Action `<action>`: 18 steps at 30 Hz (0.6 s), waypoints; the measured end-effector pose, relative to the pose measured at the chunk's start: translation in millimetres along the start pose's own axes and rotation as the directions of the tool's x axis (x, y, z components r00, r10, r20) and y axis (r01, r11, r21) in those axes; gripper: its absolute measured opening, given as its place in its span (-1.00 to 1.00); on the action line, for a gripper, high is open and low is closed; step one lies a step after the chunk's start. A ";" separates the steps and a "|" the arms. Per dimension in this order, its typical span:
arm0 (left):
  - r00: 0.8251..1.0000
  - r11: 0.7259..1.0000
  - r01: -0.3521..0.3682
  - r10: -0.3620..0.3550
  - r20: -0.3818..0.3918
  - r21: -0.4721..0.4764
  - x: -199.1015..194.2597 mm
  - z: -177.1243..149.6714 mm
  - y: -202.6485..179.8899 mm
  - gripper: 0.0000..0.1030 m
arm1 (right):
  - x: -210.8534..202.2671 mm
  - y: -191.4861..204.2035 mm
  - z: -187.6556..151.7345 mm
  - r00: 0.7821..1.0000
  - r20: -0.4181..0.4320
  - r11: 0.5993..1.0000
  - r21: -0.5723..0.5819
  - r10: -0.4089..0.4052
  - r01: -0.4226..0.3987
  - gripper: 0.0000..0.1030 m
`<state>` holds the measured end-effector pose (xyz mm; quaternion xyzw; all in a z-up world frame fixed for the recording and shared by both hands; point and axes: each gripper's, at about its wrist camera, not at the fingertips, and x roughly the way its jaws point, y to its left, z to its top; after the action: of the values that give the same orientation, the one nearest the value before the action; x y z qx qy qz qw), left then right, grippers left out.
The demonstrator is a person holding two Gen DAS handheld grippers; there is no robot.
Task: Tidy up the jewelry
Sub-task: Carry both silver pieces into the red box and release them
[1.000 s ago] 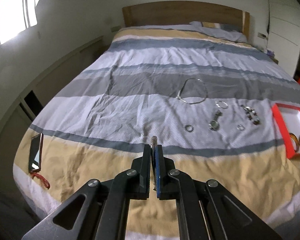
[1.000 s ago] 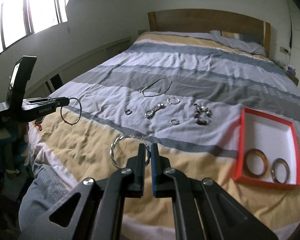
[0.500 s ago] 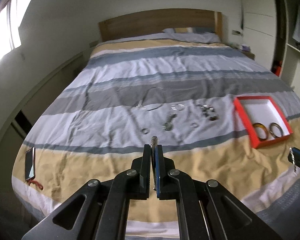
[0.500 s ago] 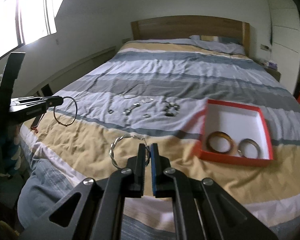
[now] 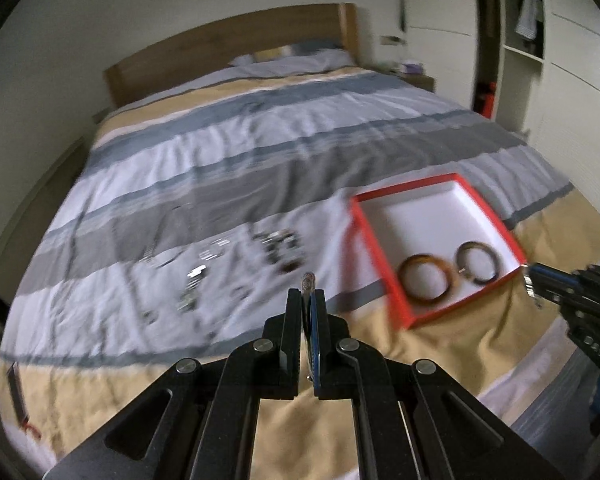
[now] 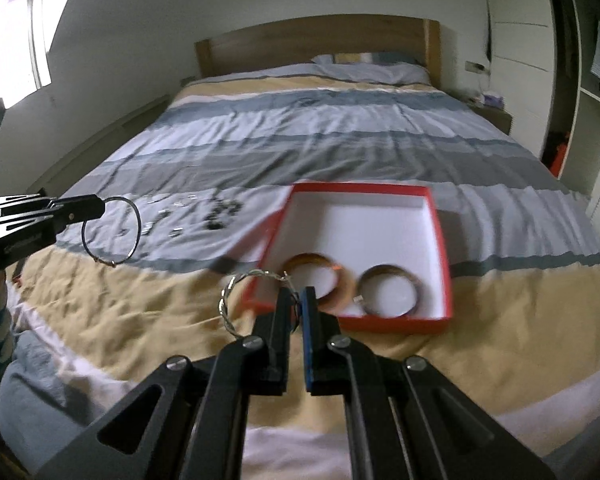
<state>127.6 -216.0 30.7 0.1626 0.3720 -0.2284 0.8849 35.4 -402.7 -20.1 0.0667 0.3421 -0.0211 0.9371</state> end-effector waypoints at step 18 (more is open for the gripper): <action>0.990 0.990 0.130 -0.127 -0.053 0.058 192.4 87.5 -91.7 -0.92 | 144.8 -98.9 51.1 0.986 -0.134 0.995 -0.048 -0.095 0.089 -0.91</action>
<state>249.6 -387.8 -62.4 0.1711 0.3964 -0.2922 0.8534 170.3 -506.9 -85.5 0.0327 0.4083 -0.0526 0.9108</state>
